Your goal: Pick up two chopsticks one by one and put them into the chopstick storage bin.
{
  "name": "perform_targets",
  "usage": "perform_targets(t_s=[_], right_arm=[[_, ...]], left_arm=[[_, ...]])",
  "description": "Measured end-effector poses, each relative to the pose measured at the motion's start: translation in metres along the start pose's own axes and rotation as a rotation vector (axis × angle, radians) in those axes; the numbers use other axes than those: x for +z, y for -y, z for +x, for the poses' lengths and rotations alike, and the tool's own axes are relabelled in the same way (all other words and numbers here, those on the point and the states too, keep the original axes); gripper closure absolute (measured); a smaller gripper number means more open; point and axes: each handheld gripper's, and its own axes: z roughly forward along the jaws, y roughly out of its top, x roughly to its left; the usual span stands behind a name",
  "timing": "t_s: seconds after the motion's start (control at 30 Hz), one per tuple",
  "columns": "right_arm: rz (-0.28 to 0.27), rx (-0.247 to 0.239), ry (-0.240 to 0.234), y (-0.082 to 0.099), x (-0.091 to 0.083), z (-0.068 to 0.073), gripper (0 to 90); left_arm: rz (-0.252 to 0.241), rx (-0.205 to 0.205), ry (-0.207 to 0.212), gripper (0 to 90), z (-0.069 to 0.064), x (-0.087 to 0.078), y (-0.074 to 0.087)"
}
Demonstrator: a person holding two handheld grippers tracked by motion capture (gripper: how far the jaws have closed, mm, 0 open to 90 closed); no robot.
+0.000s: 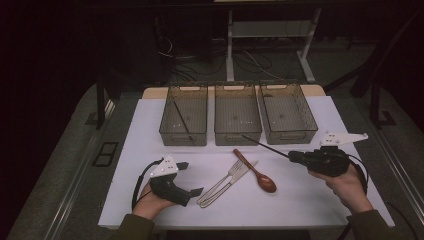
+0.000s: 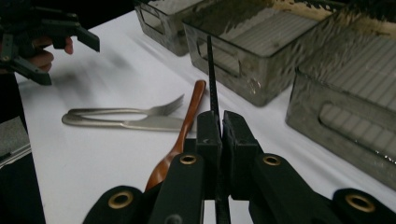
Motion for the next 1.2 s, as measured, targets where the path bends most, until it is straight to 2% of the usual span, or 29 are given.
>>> perform_targets(t_s=[0.6,1.2], right_arm=[[-0.031,-0.044,-0.032,-0.045,0.046,0.005,84.9],[-0.04,-0.067,-0.001,-0.095,0.095,0.012,84.9]], left_arm=[[-0.002,0.004,0.003,0.0,0.0,0.001,0.0],[-0.007,-0.001,0.009,0.0,0.0,0.0,0.0]])
